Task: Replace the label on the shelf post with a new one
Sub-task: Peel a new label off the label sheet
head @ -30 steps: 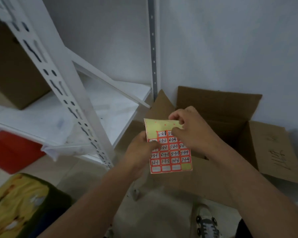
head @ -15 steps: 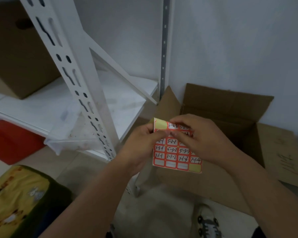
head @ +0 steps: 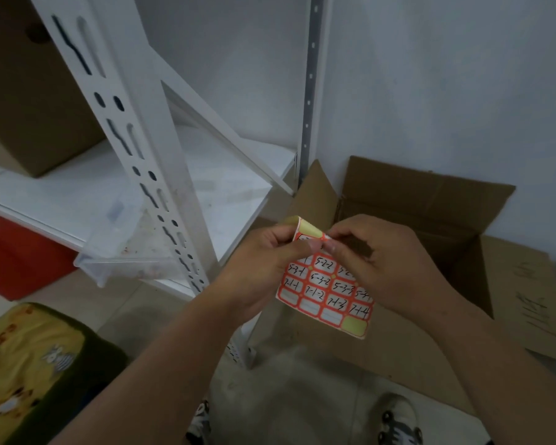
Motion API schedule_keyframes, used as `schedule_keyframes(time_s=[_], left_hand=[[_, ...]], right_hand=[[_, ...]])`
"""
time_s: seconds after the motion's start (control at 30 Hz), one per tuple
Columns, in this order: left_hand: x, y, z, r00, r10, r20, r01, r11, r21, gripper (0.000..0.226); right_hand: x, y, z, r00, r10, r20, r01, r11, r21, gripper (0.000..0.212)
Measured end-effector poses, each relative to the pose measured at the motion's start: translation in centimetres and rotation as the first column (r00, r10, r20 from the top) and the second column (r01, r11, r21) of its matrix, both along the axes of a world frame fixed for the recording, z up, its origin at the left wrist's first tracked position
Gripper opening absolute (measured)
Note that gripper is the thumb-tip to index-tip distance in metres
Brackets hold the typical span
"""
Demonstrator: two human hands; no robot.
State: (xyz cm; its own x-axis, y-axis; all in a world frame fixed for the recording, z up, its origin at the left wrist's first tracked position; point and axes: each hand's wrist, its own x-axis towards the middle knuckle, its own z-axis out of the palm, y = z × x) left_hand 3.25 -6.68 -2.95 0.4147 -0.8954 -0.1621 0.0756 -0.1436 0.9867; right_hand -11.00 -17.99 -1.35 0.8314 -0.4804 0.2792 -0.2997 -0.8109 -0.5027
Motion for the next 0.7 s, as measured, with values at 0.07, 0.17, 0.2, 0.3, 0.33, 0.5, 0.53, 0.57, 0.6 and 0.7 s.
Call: schedule_keyframes(time_s=[0.07,0.17,0.2,0.3,0.33,0.5,0.53,0.57,0.6,0.7], left_hand=[[-0.1,0.1,0.0,1.000,-0.007,0.022,0.008,1.000,-0.008,0.023],[-0.5,0.1,0.0,0.999,-0.020,0.044,0.020,1.000,-0.013,0.030],[-0.6,0.2,0.0,0.999,-0.025,0.043,0.026,1.000,-0.013,0.029],[-0.9,0.2,-0.1,0.999,-0.030,0.035,0.030,0.999,-0.026,0.028],[-1.1,0.2,-0.1,0.999,-0.023,0.033,0.025,0.999,-0.037,0.028],[-1.6,-0.1,-0.1,0.999,0.013,0.042,-0.009,0.997,-0.078,0.024],[-1.6,-0.1,-0.1,0.998,0.017,0.053,-0.012,0.997,-0.080,0.024],[-1.7,-0.2,-0.2,0.998,0.020,0.067,-0.014,0.996,-0.084,0.025],[-1.8,-0.2,-0.1,0.997,0.023,0.079,-0.015,0.996,-0.089,0.025],[-2.1,-0.3,0.0,0.996,0.037,0.084,-0.028,0.993,-0.111,0.027]], right_hand=[[-0.2,0.0,-0.1,1.000,0.009,0.008,-0.008,0.998,-0.055,0.024],[-0.7,0.0,0.1,1.000,0.010,-0.002,-0.010,0.998,-0.062,0.024],[-0.8,0.0,0.2,1.000,0.010,-0.010,-0.010,0.998,-0.057,0.024],[-1.2,0.2,0.4,1.000,0.009,-0.023,-0.010,1.000,-0.024,0.023],[-1.3,0.3,0.5,1.000,0.009,-0.021,-0.009,1.000,-0.009,0.022],[-1.7,0.7,0.7,1.000,-0.003,0.009,0.002,0.999,0.032,0.014],[-1.8,0.8,0.7,1.000,-0.007,0.020,0.006,0.999,0.048,0.014],[-1.8,0.8,0.8,0.999,-0.012,0.030,0.010,0.998,0.065,0.013],[-1.9,0.9,0.8,0.999,-0.019,0.039,0.016,0.997,0.082,0.013],[-2.0,0.9,0.9,0.997,-0.042,0.068,0.032,0.990,0.137,0.014]])
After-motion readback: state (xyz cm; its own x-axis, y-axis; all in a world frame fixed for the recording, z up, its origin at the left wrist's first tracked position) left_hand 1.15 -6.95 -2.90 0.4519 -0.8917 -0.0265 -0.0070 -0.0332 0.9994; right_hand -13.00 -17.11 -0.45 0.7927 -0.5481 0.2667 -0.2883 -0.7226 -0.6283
